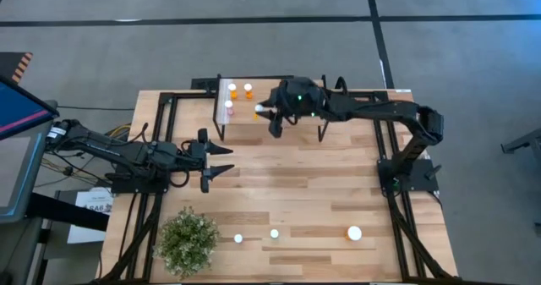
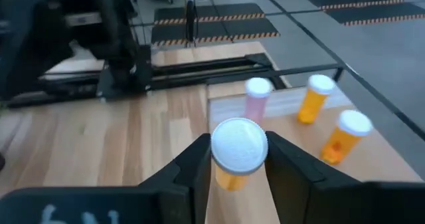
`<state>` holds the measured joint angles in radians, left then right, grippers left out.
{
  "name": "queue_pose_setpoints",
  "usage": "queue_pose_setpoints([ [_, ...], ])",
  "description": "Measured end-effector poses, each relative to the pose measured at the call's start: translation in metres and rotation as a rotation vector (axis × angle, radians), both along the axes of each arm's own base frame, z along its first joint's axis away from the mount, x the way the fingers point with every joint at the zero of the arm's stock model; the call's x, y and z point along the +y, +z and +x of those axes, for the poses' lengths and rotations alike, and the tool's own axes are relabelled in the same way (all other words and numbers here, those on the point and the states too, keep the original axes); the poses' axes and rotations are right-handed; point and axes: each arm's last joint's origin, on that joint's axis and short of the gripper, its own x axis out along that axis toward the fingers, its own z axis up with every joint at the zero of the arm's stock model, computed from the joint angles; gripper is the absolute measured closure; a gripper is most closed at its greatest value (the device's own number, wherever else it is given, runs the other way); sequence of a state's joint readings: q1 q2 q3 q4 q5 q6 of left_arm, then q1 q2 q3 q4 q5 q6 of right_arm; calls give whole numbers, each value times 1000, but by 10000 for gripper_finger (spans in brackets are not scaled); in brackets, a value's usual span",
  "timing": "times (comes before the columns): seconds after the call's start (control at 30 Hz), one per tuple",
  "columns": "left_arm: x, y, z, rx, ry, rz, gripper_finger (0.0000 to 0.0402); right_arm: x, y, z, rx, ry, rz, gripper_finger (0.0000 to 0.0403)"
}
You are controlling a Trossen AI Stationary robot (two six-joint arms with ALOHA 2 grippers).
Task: Pick and place medicine bottles onto shelf by color
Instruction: Put the small orange pill bottle on the shelf
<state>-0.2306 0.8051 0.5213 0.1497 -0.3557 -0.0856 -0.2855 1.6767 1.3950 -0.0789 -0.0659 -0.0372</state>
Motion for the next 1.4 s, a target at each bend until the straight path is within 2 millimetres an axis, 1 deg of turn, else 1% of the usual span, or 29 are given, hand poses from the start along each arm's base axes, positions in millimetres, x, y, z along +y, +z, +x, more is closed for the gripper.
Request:
queue_pose_setpoints([
  [0.07, 0, 0, 0, -3, 0, 1, 195, -11, -6, 4, -4, -3, 18, 255],
  [0.13, 0, 0, 0, -4, 3, 1, 195, -19, -13, 2, 41, -9, 42, 252],
  [0.17, 0, 1, 0, -7, 7, 1, 195, -22, -12, 6, 24, -9, 37, 251],
  [0.23, 1, 1, 0, -7, 16, 4, 195, -24, -8, 13, -1, -6, 30, 251],
  [0.27, 1, 1, 0, -9, 17, 4, 195, -25, -10, 13, 20, 0, 41, 251],
  [0.33, 1, 1, 0, -9, 18, 4, 195, -29, -13, 22, 22, 7, 44, 252],
  [0.4, 1, 1, 0, -9, 18, 4, 195, -28, -15, 29, 41, 16, 47, 252],
  [0.47, 1, 0, 0, -5, 18, 4, 195, -31, -14, 37, 43, 21, 36, 251],
  [0.63, 1, 0, 0, 2, 19, 1, 195, -39, -29, 52, 121, 17, 55, 248],
  [0.73, 1, 0, 0, 1, 19, 1, 195, -45, -30, 57, 135, 9, 55, 250],
  [0.83, 1, 0, 0, 1, 19, 2, 195, -49, -32, 55, 164, -1, 63, 251],
  [1.2, 1, 0, 0, 1, 19, 5, 195, -59, -34, 51, 177, -26, 66, 245],
  [1.4, 1, 0, 0, 1, 19, 4, 195, -59, -35, 50, 185, -28, 70, 236],
])
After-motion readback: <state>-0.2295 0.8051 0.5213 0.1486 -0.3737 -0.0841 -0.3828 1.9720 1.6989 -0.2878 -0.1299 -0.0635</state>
